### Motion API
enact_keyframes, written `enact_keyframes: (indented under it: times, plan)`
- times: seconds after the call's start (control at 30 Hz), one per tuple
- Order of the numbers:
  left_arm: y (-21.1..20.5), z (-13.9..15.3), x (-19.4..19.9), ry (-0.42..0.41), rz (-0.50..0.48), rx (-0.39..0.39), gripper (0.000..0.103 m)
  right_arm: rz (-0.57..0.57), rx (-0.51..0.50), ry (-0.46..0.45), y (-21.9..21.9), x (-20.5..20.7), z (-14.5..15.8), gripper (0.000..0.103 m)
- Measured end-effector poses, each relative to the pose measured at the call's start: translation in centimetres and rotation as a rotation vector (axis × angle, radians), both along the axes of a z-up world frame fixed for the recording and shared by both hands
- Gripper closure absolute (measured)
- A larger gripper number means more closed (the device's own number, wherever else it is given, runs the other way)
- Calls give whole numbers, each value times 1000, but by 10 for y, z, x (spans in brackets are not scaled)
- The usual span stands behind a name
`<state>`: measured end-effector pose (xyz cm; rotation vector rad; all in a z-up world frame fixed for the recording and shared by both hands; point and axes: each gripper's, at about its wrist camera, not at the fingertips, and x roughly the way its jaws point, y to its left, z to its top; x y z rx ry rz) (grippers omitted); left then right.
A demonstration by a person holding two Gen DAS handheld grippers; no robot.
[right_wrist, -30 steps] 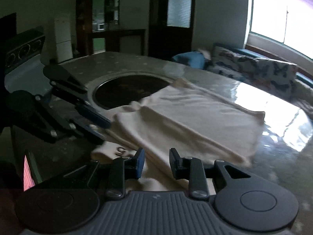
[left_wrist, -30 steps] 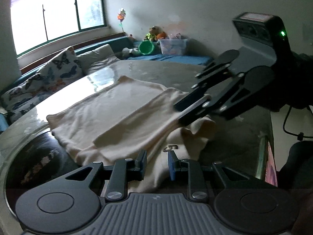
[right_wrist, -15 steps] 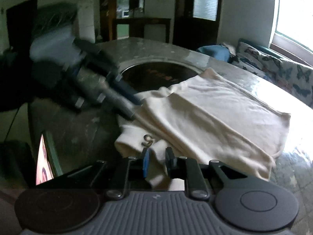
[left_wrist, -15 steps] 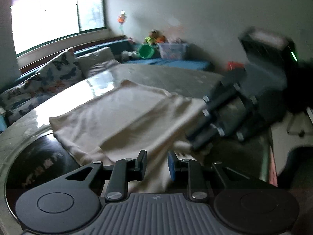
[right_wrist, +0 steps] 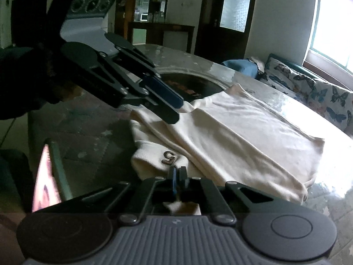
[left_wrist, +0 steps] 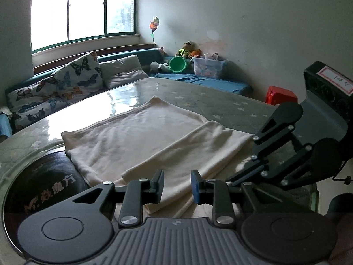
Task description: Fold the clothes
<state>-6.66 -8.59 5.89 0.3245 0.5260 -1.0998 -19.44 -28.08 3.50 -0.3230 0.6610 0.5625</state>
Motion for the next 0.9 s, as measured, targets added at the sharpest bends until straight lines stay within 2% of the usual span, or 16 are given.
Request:
enact_keyframes:
  times: [0.2, 0.3, 0.47, 0.63, 0.77, 0.9]
  plan:
    - [-10, -3, 4, 7, -12, 2, 73, 56, 13, 60, 0, -9, -6, 103]
    - [-19, -7, 1, 2, -43, 19, 73, 52, 40, 60, -2, -10, -1, 102]
    - [-24, -14, -5, 6, -89, 52, 73, 2, 105, 34, -17, -6, 15, 101]
    - [-25, -24, -8, 27, -108, 88, 73, -83, 113, 76, -29, 10, 3, 101]
    - [-19, -29, -13, 39, -123, 103, 73, -71, 107, 92, -31, 3, 1, 96]
    - [-9, -28, -16, 40, -121, 97, 73, -62, 98, 103, -35, -5, 5, 95]
